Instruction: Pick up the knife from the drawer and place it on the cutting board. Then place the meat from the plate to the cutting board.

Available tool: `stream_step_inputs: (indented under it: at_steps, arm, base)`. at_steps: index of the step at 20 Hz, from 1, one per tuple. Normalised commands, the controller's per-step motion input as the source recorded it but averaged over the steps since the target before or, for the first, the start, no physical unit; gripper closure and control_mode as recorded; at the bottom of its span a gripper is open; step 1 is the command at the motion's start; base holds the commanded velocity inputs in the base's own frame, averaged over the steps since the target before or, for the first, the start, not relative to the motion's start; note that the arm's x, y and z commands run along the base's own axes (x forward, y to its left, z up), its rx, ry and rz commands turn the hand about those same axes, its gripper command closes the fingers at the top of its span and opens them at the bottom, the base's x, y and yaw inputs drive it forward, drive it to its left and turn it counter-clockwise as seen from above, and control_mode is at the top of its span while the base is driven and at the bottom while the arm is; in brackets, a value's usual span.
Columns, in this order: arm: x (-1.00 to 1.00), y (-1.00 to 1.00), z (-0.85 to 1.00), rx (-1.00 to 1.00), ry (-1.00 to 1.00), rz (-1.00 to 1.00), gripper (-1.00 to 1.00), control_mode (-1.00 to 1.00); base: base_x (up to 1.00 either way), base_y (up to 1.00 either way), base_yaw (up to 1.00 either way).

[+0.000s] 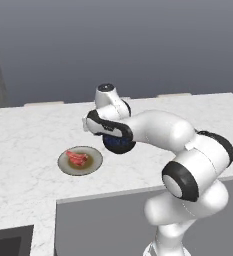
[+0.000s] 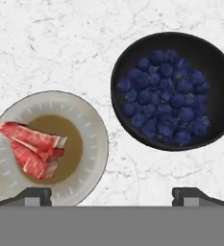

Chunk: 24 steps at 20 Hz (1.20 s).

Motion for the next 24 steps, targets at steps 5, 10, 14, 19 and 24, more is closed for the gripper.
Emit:
stream_step_inputs:
  at_steps: [5,10,14,19,24]
  arm:
    - [-0.10,0.91,-0.41,-0.05,0.00,0.37,-1.00,-1.00]
    - [-0.07,0.32,-0.57,-0.10,0.00,0.13,-1.00,-1.00]
    - [0.01,0.49,-0.45,-0.23,0.09,0.07,-1.00,-1.00]
    - [0.03,0.53,-0.16,-0.30,0.21,0.08,-1.00,-1.00]
    - [0.19,0.13,-0.38,-0.05,0.06,0.08,-1.00,-1.00]
  base:
    - [0.00,0.00,0.00]
    - [0.00,0.00,0.00]
    - [0.00,0.00,0.00]
    - [0.00,0.00,0.00]
    - [0.00,0.00,0.00]
